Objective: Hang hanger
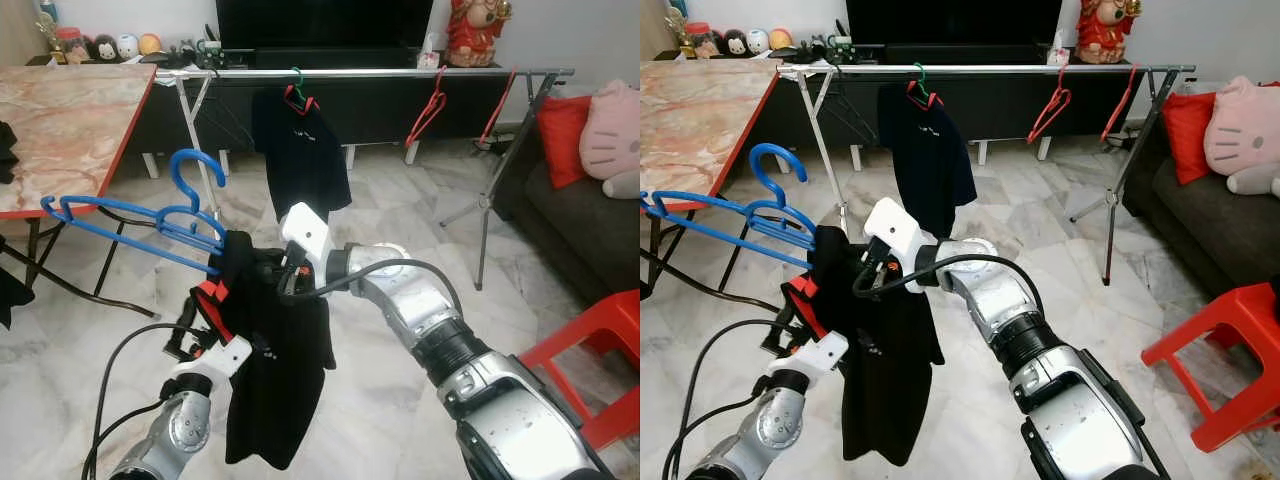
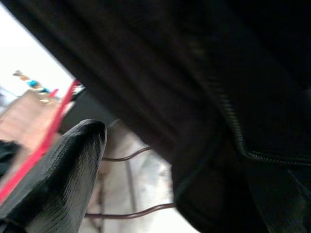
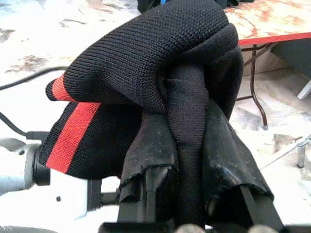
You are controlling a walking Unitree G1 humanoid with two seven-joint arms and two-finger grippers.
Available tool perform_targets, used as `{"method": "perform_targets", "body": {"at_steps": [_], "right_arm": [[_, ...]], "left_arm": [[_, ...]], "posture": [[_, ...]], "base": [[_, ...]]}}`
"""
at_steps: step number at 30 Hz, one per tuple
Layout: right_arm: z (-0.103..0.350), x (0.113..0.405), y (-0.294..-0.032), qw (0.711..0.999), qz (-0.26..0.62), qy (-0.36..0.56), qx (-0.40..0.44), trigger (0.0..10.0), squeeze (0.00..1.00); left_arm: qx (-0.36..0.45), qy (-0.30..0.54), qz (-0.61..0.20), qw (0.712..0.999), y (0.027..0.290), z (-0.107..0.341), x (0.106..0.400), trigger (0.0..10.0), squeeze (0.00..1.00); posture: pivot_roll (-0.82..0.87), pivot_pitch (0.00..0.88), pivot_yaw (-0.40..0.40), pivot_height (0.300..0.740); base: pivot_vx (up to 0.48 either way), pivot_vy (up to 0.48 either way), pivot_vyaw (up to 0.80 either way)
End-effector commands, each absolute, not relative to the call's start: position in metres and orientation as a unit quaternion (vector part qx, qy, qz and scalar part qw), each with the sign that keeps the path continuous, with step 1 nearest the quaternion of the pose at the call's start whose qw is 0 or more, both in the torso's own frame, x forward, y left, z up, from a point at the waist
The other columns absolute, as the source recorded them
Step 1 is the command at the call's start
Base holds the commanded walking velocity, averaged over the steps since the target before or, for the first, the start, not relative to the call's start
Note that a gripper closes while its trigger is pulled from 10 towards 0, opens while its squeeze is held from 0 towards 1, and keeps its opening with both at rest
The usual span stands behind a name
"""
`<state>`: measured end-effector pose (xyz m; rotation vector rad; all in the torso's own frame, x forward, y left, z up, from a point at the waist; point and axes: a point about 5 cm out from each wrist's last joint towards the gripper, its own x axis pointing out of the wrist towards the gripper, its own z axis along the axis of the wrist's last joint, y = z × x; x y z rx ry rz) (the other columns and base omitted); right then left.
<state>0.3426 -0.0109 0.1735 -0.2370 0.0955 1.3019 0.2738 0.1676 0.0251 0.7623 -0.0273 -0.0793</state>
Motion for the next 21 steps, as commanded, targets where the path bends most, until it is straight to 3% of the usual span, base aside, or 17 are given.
{"method": "perform_targets", "body": {"at_steps": [1,11,19,20,21], "right_arm": [[0.190,0.343,-0.010,0.793,0.601,0.012,-0.100,0.0,0.00],[0.195,0.340,-0.010,0.788,0.607,0.007,-0.109,0.0,0.00],[0.194,0.339,-0.011,0.787,0.607,0.010,-0.109,0.0,0.00],[0.192,0.338,-0.010,0.785,0.610,0.012,-0.110,0.0,0.00],[0.191,0.337,-0.010,0.783,0.612,0.014,-0.110,0.0,0.00]], "left_arm": [[0.368,-0.014,-0.056,0.928,0.163,0.024,0.274,10.0,0.00],[0.391,-0.023,0.018,0.920,0.176,0.029,0.279,10.0,0.00],[0.389,-0.028,0.030,0.920,0.179,0.031,0.280,10.0,0.00],[0.386,-0.034,0.038,0.921,0.180,0.033,0.280,8.8,0.00],[0.384,-0.039,0.044,0.922,0.181,0.034,0.281,8.8,0.00]], "posture": [[-0.11,0.000,-0.067,0.740],[-0.12,0.000,-0.071,0.740],[-0.12,0.000,-0.071,0.740],[-0.11,0.000,-0.074,0.740],[-0.11,0.000,-0.074,0.740]], "base": [[0.000,0.000,0.00],[0.000,0.000,0.00],[0.000,0.000,0.00],[0.000,0.000,0.00],[0.000,0.000,0.00]]}}
